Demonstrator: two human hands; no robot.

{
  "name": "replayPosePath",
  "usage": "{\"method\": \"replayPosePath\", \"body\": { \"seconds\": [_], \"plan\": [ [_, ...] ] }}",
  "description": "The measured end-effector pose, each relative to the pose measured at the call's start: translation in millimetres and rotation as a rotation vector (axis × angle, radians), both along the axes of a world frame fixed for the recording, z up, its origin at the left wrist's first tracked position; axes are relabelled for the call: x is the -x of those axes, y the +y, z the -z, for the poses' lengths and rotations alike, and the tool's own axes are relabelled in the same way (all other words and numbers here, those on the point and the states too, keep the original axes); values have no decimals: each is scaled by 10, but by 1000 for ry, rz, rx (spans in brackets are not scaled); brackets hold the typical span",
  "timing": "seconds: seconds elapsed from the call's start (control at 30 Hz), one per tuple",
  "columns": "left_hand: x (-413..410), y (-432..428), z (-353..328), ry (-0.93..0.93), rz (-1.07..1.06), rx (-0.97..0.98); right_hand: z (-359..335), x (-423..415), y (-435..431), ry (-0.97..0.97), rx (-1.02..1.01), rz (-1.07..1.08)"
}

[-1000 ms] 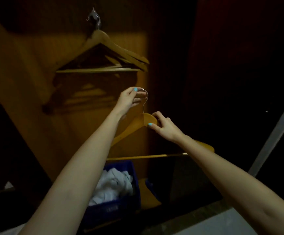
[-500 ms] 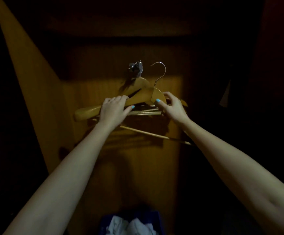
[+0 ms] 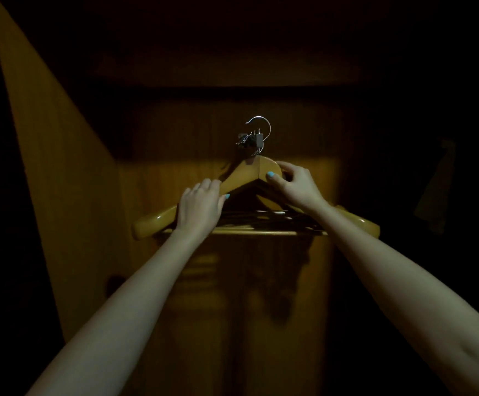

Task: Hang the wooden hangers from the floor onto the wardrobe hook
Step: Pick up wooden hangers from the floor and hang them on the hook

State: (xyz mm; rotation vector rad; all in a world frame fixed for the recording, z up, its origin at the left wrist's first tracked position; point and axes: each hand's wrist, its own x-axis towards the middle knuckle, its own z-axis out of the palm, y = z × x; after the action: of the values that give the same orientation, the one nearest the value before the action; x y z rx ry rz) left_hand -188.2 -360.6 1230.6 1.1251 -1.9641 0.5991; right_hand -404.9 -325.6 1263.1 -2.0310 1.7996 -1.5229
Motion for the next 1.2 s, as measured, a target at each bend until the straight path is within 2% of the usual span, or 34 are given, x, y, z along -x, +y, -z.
{"method": "replayPosePath", "body": {
  "seconds": [0.2,0.5,0.63,0.8,1.03,1.2],
  "plan": [
    [47,-27,208,41,-16,9,203,5,-30,106,112,84],
    [139,-47,415,126,-53,-56,421,-51,0,259,45,349],
    [160,1,433,149,-59,-82,471,6,-25,403,141,398],
    [157,0,488,205,-53,-97,632,200,-21,529,-15,444],
    [157,-20,578,304,-21,-90,690,202,58,553,106,407],
    [137,-68,501,177,-85,0,696,229,47,524,53,483]
  ]
}}
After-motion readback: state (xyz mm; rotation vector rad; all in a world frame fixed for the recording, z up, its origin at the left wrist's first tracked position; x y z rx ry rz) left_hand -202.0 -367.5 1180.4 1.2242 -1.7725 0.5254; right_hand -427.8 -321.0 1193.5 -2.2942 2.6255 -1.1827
